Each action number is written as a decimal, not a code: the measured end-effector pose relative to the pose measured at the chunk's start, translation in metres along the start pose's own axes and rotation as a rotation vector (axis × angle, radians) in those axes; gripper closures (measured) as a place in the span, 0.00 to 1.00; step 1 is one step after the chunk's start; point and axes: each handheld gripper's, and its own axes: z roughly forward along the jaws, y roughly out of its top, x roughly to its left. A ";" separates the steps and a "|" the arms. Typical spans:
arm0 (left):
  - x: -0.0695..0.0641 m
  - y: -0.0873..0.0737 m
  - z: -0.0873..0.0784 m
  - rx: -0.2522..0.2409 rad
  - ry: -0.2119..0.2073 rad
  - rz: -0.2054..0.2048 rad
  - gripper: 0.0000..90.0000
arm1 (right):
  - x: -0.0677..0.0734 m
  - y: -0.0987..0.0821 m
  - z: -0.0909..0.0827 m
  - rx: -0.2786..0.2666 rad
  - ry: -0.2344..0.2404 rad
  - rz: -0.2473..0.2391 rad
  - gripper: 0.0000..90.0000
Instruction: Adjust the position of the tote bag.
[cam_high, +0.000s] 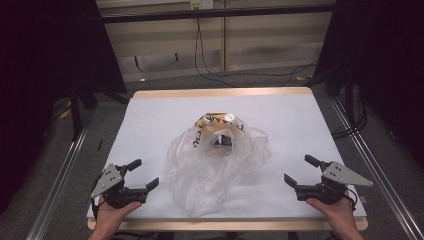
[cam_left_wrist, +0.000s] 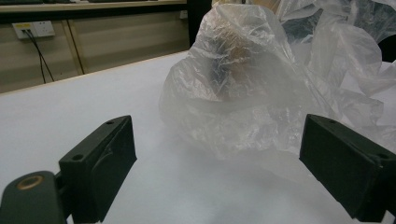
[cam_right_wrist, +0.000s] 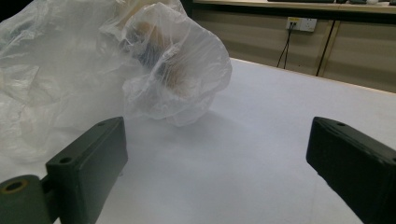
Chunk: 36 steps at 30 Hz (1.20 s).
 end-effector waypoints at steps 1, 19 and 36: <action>-0.001 0.001 0.000 0.002 0.007 -0.005 0.12 | 0.001 0.000 0.001 0.005 0.008 -0.002 0.09; -0.012 0.007 0.005 0.002 -0.043 0.017 0.16 | 0.011 0.008 0.006 0.016 0.064 -0.018 0.12; -0.034 0.021 0.011 -0.006 -0.148 0.058 0.30 | 0.035 0.027 0.016 0.047 0.242 -0.046 0.46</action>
